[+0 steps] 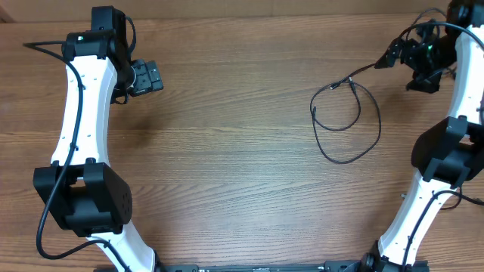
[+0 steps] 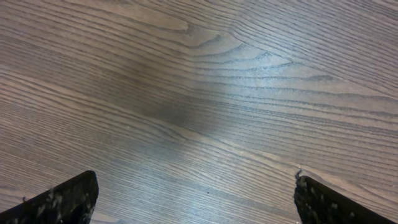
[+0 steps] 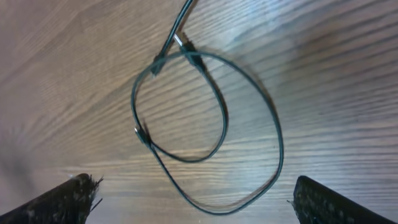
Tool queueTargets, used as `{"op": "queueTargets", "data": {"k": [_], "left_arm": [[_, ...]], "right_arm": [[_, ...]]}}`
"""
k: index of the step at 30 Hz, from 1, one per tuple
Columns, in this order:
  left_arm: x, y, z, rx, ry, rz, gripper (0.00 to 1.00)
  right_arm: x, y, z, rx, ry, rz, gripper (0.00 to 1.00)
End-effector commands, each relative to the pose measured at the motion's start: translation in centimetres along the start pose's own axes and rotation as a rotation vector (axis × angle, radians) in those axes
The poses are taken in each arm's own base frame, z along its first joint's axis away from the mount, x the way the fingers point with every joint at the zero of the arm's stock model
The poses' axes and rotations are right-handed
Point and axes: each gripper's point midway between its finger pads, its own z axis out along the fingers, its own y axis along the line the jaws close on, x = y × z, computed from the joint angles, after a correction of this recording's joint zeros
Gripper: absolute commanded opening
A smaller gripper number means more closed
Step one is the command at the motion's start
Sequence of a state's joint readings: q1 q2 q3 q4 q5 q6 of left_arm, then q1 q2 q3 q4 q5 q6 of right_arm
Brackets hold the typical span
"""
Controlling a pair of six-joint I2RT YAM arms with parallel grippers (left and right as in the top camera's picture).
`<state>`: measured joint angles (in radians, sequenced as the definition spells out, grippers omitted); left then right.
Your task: Untangle cables
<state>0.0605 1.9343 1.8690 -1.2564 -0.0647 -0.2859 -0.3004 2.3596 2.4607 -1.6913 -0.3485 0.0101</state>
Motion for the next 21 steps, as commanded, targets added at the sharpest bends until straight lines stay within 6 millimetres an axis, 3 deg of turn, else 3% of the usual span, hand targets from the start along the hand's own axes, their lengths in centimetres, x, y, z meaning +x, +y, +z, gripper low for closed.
{"op": "queueTargets", "data": {"k": [1, 6, 13, 21], "left_arm": [[-0.3, -0.2, 0.2, -0.003, -0.004, -0.005, 1.00], [-0.3, -0.2, 0.2, -0.003, -0.004, -0.005, 1.00], [-0.3, -0.2, 0.2, -0.003, -0.004, -0.005, 1.00], [-0.3, -0.2, 0.2, -0.003, -0.004, -0.005, 1.00]], "right_arm": [[0.4, 1.7, 0.6, 0.017, 0.010, -0.063, 1.00], [1.3, 4.4, 3.0, 0.056, 0.052, -0.120, 1.00], [4.1, 3.8, 7.3, 0.249, 0.170, -0.120, 1.00], [6.4, 0.6, 13.4, 0.340, 0.255, -0.080, 1.00]]}}
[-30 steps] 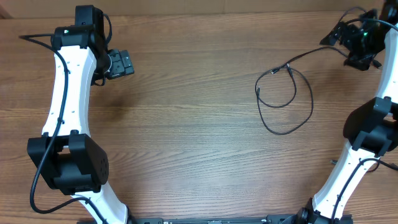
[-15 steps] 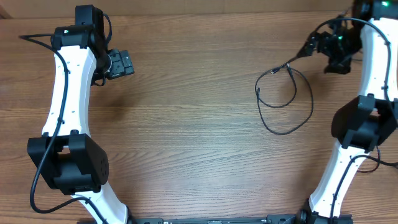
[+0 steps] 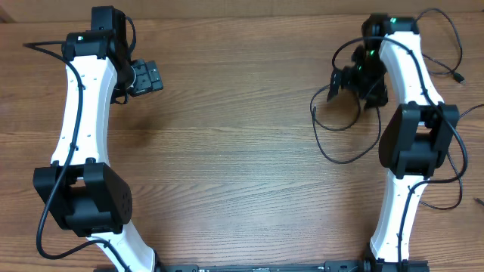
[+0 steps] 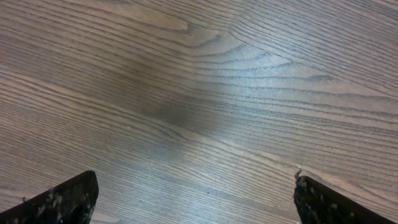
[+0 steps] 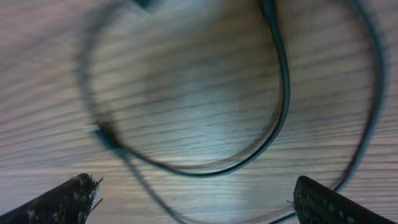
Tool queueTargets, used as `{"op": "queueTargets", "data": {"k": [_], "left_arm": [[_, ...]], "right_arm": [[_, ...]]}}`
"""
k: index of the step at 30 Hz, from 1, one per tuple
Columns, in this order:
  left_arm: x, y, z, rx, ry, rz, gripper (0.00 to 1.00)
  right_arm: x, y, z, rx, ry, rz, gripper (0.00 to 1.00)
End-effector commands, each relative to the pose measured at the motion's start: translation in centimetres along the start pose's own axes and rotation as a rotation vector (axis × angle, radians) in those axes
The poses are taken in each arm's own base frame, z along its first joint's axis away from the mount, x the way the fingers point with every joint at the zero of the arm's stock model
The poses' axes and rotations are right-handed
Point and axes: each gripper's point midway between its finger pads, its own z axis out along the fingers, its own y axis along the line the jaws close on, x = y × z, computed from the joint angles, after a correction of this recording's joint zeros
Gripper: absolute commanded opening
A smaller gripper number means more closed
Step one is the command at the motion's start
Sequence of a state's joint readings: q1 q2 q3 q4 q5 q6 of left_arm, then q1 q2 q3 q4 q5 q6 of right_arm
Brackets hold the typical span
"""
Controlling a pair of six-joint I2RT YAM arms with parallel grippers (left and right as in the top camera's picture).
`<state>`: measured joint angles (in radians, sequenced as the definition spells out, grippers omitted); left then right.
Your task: Untangle cables
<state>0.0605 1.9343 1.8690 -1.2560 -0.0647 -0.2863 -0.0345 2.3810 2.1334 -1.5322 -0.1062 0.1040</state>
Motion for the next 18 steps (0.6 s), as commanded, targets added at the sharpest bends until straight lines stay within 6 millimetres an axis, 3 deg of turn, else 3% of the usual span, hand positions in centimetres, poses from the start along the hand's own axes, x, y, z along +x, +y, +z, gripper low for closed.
{"op": "queueTargets", "data": {"k": [1, 4, 9, 18], "left_arm": [[-0.3, -0.2, 0.2, -0.003, -0.004, -0.005, 1.00], [-0.3, -0.2, 0.2, -0.003, -0.004, -0.005, 1.00], [-0.3, -0.2, 0.2, -0.003, -0.004, -0.005, 1.00], [-0.3, -0.2, 0.2, -0.003, -0.004, -0.005, 1.00]], "right_arm": [[0.9, -1.5, 3.3, 0.050, 0.057, 0.045, 1.00], [1.0, -2.2, 4.5, 0.075, 0.060, 0.077, 1.00], [0.8, -2.3, 4.7, 0.083, 0.052, 0.082, 1.00], [-0.5, -3.3, 7.0, 0.091, -0.008, 0.103, 1.00]]}}
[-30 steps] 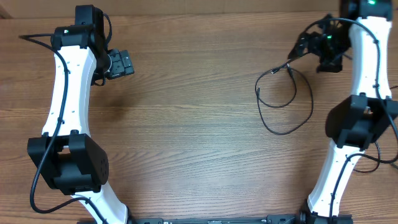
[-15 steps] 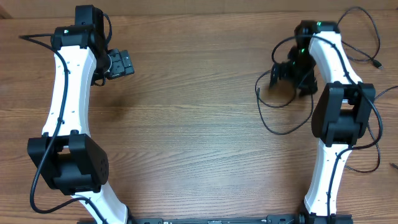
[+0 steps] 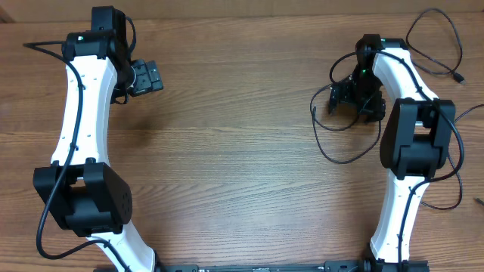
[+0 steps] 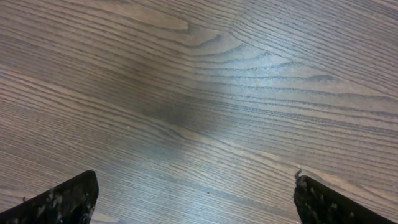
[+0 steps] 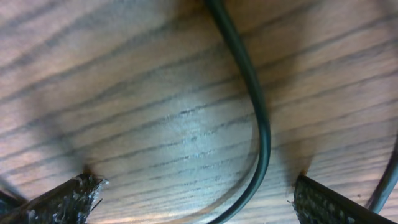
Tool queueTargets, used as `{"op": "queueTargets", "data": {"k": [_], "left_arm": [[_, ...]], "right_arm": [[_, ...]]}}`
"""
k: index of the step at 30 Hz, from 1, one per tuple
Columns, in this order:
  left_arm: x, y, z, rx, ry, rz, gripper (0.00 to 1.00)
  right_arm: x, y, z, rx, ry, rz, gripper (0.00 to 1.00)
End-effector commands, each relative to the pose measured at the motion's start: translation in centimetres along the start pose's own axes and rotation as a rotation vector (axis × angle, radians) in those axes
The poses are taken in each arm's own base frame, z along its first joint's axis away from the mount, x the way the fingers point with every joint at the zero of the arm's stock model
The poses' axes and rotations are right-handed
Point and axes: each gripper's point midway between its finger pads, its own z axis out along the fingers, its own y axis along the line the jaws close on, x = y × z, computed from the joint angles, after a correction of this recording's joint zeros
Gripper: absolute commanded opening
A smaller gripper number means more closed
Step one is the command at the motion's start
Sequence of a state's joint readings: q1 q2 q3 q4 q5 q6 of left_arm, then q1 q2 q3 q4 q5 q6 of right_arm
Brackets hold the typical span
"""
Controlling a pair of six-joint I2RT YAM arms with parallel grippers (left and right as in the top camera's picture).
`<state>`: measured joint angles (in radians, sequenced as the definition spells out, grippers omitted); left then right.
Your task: Untangle cables
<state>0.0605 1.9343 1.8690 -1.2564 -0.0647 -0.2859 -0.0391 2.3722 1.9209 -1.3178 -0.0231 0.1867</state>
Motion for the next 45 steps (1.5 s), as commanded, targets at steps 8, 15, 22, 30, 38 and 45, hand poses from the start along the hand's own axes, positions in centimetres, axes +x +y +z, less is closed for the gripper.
{"op": "queueTargets", "data": {"k": [8, 15, 22, 30, 38, 45], "left_arm": [[-0.3, -0.2, 0.2, -0.003, -0.004, -0.005, 1.00], [-0.3, -0.2, 0.2, -0.003, -0.004, -0.005, 1.00], [-0.3, -0.2, 0.2, -0.003, -0.004, -0.005, 1.00], [-0.3, -0.2, 0.2, -0.003, -0.004, -0.005, 1.00], [-0.3, -0.2, 0.2, -0.003, -0.004, -0.005, 1.00], [-0.3, -0.2, 0.2, -0.003, -0.004, -0.005, 1.00]], "right_arm": [[-0.8, -7.3, 2.9, 0.154, -0.005, 0.104, 1.00], [-1.0, -16.2, 2.7, 0.167, -0.006, 0.313, 1.00], [0.6, -24.2, 3.2, 0.033, 0.009, 0.588, 1.00], [-1.6, -21.2, 0.9, -0.303, -0.067, 0.486, 0.98], [-2.9, -15.9, -12.3, -0.262, -0.371, 0.229, 0.99], [-0.3, -9.5, -23.0, -0.216, -0.623, 0.050, 1.00]]}}
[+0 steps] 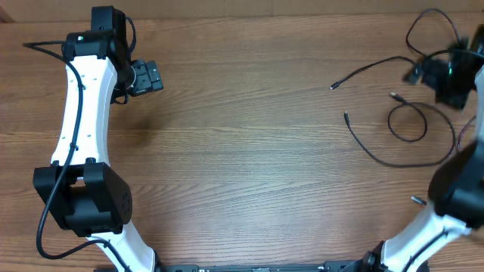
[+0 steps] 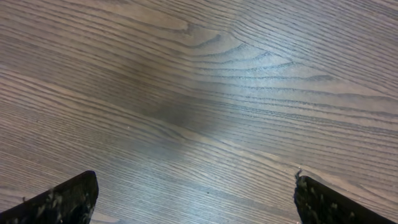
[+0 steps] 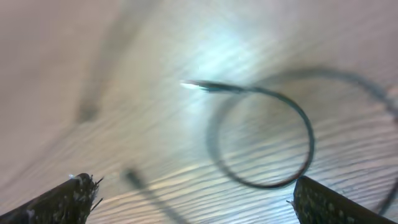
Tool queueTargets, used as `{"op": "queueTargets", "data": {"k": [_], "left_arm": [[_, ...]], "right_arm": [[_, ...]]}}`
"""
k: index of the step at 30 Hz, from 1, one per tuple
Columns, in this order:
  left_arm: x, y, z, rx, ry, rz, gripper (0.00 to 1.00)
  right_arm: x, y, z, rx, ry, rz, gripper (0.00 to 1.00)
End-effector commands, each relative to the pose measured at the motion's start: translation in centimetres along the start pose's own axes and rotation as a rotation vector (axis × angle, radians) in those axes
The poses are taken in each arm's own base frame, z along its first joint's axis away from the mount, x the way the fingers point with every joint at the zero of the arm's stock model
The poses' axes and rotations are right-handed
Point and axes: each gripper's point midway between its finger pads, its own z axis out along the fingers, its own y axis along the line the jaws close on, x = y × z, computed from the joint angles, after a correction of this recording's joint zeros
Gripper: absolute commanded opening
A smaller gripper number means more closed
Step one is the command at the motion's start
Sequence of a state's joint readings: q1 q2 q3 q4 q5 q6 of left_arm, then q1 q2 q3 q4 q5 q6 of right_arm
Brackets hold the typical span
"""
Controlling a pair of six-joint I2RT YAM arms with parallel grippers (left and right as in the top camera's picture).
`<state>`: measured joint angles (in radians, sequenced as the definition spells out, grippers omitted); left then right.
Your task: Untangle cables
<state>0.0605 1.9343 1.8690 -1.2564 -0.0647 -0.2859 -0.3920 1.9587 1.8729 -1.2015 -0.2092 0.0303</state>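
Observation:
Two thin black cables lie apart on the wooden table at the right of the overhead view. One cable runs from a plug near the middle up to the right. The other cable curves below it and ends in a small loop. My right gripper hangs blurred above the loop's right side, open, nothing between its fingers. My left gripper is far off at the upper left, open over bare wood.
More black cable loops at the table's far right corner. A small metal piece lies at the lower right beside the right arm. The left arm stands along the left side.
My right gripper has moved from low on the tangle to higher up, further right. The cables now lie further right as two separate strands. The left arm has not moved.
The cables first lay as overlapping loops at centre right, my right gripper off to their upper right. It then hung over the loops, then sat low with a strand between its open fingers. Now it is away to the right and the cables are spread apart.

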Motion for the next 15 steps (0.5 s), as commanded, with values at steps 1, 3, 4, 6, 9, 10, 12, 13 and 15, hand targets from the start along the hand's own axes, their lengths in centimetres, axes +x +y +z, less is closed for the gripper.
{"op": "queueTargets", "data": {"k": [1, 3, 4, 6, 9, 10, 12, 13, 15], "left_arm": [[-0.3, -0.2, 0.2, -0.003, -0.004, -0.005, 1.00], [-0.3, -0.2, 0.2, -0.003, -0.004, -0.005, 1.00], [-0.3, -0.2, 0.2, -0.003, -0.004, -0.005, 1.00], [-0.3, -0.2, 0.2, -0.003, -0.004, -0.005, 1.00], [-0.3, -0.2, 0.2, -0.003, -0.004, -0.005, 1.00], [-0.3, -0.2, 0.2, -0.003, -0.004, -0.005, 0.99], [-0.3, -0.2, 0.2, -0.003, -0.004, -0.005, 1.00], [-0.3, -0.2, 0.2, -0.003, -0.004, -0.005, 1.00], [-0.3, -0.2, 0.2, -0.003, -0.004, -0.005, 1.00]], "right_arm": [[-0.4, 4.7, -6.1, -0.022, -0.146, -0.126, 1.00], [0.3, 6.6, -7.0, -0.041, -0.154, -0.165, 1.00], [0.7, 7.3, -7.1, -0.048, -0.149, -0.180, 1.00], [1.4, 8.3, -7.0, -0.056, -0.131, -0.201, 1.00], [1.7, 8.9, -6.6, -0.062, -0.118, -0.216, 1.00], [1.7, 9.0, -6.6, -0.063, -0.118, -0.217, 1.00], [1.8, 9.0, -6.6, -0.063, -0.117, -0.216, 1.00], [1.8, 9.0, -6.6, -0.063, -0.117, -0.209, 1.00], [1.8, 9.0, -6.6, -0.063, -0.117, -0.209, 1.00]]}}
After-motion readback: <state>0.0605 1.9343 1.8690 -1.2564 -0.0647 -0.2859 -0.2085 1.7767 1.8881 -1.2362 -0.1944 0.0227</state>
